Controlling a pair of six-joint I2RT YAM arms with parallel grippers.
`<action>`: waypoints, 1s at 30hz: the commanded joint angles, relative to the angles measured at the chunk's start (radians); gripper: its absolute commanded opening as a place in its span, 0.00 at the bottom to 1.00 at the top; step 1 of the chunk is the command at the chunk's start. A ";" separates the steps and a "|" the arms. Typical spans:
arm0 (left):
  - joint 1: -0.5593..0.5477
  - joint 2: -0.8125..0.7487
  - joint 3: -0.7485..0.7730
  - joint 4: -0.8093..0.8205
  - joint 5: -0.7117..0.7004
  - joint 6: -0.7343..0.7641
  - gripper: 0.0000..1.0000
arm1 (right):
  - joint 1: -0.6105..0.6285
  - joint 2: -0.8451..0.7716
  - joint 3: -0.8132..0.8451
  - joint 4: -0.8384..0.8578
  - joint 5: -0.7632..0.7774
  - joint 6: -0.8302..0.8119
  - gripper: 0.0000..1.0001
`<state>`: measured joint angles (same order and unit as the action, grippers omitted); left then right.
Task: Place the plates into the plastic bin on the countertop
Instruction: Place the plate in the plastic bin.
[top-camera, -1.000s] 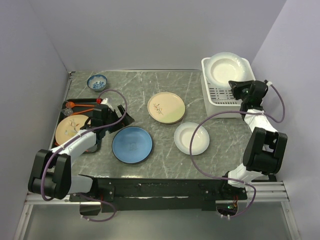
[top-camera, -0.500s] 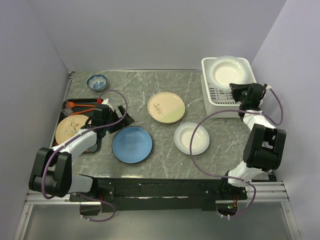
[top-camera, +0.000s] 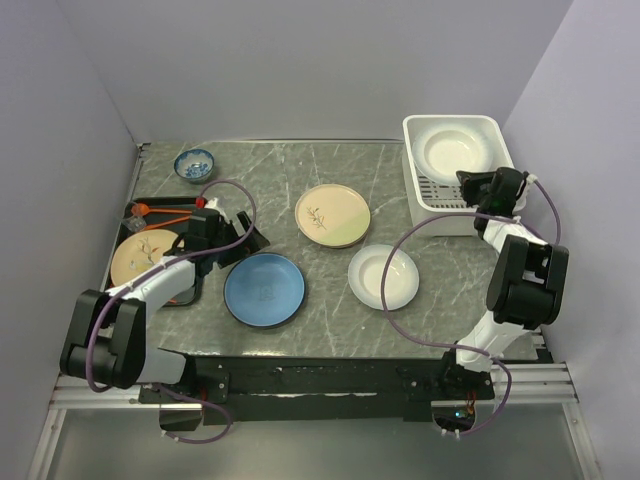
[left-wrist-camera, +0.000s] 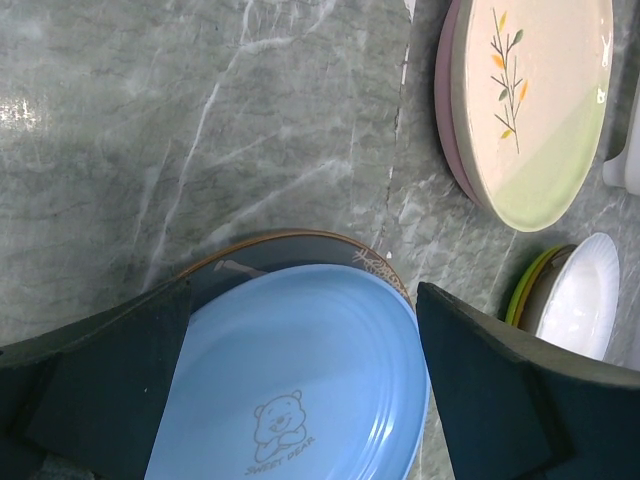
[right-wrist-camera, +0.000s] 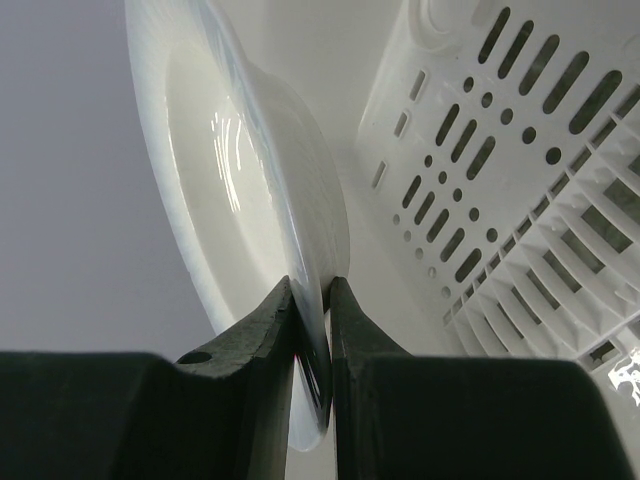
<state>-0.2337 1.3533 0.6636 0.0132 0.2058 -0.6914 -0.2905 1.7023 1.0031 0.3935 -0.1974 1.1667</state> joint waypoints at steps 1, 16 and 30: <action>-0.004 0.010 0.041 0.014 0.020 0.021 0.99 | -0.001 -0.015 0.097 0.147 0.013 0.014 0.00; -0.004 0.037 0.041 0.022 0.023 0.021 0.99 | 0.004 0.033 0.166 0.048 -0.040 -0.027 0.00; -0.004 0.044 0.030 0.037 0.038 0.016 0.99 | 0.004 0.054 0.206 -0.059 -0.045 -0.073 0.11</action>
<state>-0.2337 1.3922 0.6682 0.0154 0.2173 -0.6914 -0.2905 1.7718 1.1065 0.2379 -0.2035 1.1053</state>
